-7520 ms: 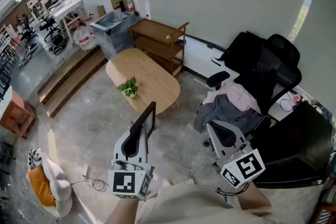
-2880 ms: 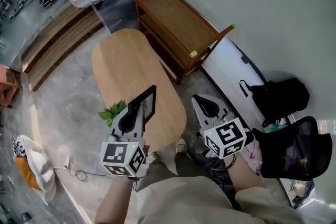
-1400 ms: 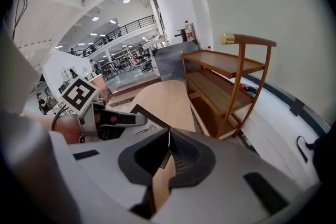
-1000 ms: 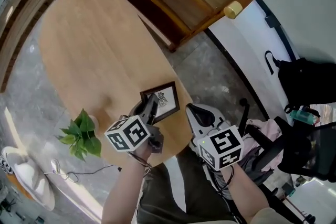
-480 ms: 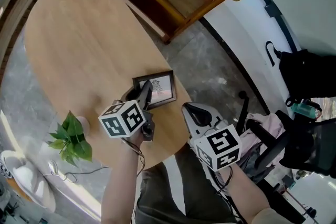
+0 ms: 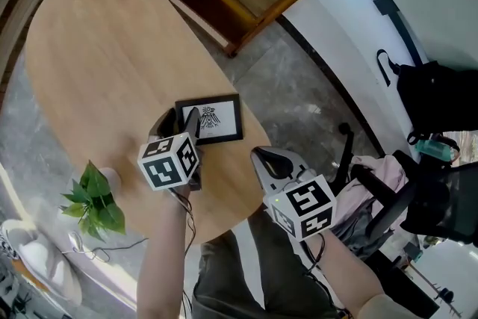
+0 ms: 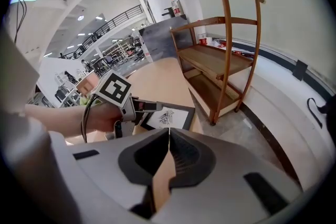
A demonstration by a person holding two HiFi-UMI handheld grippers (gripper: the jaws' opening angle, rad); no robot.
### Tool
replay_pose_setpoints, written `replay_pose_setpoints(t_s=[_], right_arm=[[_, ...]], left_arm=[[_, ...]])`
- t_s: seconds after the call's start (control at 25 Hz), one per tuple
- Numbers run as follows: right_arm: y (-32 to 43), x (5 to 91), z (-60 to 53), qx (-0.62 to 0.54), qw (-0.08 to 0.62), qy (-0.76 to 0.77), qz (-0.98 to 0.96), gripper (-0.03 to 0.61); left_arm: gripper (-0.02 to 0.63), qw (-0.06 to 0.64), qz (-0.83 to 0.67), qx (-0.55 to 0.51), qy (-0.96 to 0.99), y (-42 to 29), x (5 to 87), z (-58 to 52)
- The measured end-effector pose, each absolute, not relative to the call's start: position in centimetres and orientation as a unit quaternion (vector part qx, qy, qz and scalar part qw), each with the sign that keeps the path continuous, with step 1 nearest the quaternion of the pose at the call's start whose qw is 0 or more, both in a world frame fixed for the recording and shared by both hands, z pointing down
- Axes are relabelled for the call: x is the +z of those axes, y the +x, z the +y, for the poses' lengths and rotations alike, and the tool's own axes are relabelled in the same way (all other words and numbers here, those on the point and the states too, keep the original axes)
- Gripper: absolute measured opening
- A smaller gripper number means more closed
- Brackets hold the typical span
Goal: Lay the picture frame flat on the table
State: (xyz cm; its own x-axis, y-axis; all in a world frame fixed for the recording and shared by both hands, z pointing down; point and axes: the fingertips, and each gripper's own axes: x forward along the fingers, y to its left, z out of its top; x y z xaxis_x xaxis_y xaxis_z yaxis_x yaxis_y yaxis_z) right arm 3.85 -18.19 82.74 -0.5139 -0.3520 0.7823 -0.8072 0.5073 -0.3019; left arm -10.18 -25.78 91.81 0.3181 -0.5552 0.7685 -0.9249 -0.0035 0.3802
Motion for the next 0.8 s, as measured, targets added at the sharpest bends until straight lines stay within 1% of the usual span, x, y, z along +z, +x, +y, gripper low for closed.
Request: replay_pose_setpoints(t_s=[0.32,0.4,0.48,0.64,0.8], right_arm=[[3.5,83.2,-20.2,0.328,0.328,0.373,-0.804,0.000],[3.5,82.7,-20.5,0.326,0.325,0.378,-0.804,-0.002],[3.6,81.8,-21.0,0.324,0.321,0.383,-0.803,-0.002],[3.8,78.7,-21.7,0.321,0.311,0.395,-0.803,-0.002],[3.6,74.4,-22.5,0.311,0.298,0.399,-0.809,-0.002]], left_arm=[[0.212,0.433,-0.545,0.222,0.683,-10.1,91.4,-24.7],[0.194,0.425,-0.533,0.240,0.692,-9.8,90.8,-24.1],[0.144,0.414,-0.526,0.254,0.698,-9.8,89.6,-23.5],[0.113,0.405,-0.517,0.263,0.707,-10.0,85.8,-22.4],[0.082,0.406,-0.526,0.245,0.706,-11.3,80.6,-22.2]])
